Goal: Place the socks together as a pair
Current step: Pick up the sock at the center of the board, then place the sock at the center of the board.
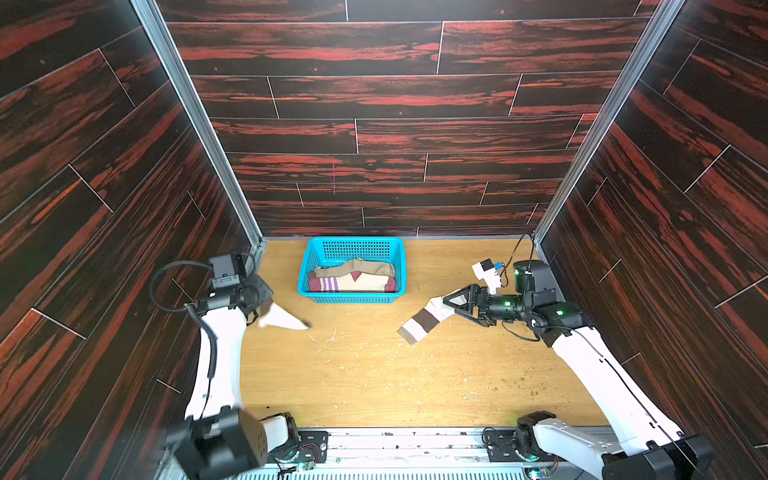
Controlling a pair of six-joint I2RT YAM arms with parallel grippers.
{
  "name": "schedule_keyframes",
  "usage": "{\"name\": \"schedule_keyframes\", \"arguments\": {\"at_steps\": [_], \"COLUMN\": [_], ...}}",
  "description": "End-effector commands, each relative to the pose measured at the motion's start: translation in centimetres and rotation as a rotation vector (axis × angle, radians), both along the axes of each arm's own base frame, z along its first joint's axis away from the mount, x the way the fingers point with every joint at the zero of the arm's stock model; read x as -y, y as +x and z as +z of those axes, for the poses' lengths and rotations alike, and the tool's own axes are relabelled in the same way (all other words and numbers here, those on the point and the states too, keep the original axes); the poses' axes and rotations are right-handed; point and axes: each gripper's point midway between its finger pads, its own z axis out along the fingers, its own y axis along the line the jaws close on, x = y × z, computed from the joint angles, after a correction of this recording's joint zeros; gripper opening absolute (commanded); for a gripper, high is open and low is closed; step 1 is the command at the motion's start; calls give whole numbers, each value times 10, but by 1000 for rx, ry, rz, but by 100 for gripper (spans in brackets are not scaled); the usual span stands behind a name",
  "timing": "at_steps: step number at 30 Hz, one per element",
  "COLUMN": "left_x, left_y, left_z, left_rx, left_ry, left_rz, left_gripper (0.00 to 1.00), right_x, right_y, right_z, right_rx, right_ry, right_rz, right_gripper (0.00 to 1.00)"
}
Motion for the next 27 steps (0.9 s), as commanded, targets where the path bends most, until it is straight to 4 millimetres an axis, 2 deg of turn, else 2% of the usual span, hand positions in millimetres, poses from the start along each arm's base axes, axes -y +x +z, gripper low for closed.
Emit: {"name": "schedule_keyframes", "arguments": {"at_steps": [1,4,7,13,19,27], "left_x": [28,51,69,91,121,128], "left_y": [-15,-21,-26,-31,-30,-37], "left_z": [33,59,71,75,89,89], "left_rx": [32,87,126,145,213,208], "left_ry": [9,-10,-50,-73,-124,-87], "left_rz": [-94,-177,-236,-295,-365,-388], "left_gripper": [10,10,11,11,11,11], "right_x": [-4,-5,-5,-4,0,3], "right_y": [-1,0,-1,-5,-12,-18], "right_z": [0,1,3,0,-6,-11], "right_rx": [1,4,8,2,-2,-12], "right_ry": [8,10,14,-1,-24,-33], "right_rz": [20,27,34,40,39,37], "right_gripper": [82,82,82,82,82,82]}}
